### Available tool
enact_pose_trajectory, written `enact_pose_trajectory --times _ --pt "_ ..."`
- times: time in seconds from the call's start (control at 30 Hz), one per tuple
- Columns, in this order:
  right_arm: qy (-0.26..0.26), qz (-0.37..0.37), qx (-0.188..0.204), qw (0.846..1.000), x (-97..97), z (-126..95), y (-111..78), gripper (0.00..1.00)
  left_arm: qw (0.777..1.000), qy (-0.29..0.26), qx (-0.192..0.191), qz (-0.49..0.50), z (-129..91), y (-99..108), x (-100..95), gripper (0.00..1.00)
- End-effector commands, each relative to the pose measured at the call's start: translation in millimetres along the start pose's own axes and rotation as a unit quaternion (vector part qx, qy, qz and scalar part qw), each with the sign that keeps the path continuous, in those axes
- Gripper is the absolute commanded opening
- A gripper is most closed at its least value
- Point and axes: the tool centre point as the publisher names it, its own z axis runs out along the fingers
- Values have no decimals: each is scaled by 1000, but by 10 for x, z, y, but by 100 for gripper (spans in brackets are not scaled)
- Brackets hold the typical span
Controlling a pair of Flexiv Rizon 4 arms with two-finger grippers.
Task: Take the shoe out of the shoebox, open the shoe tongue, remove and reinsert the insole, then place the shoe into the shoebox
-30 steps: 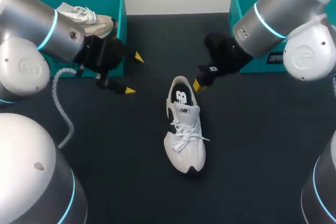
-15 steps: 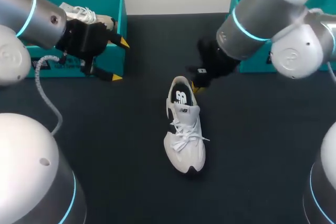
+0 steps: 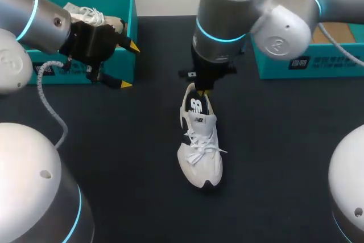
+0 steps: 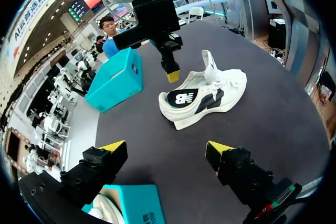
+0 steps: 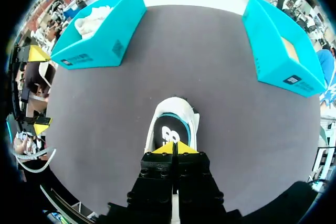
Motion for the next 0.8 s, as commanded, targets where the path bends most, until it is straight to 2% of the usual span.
enact_pose_trajectory --times 0.03,0.2,0.47,0.8 --pt "-51 -2 8 999 32 13 -12 0 1000 0 -2 0 -9 -5 11 100" --pt "-49 9 3 999 70 103 -107 0 1000 0 -2 0 -9 -5 11 100" --pt "-52 24 12 998 91 385 -326 0 1000 0 -2 0 -9 -5 11 100" --pt "-66 23 10 998 62 561 -347 0 1000 0 -2 0 -9 -5 11 100"
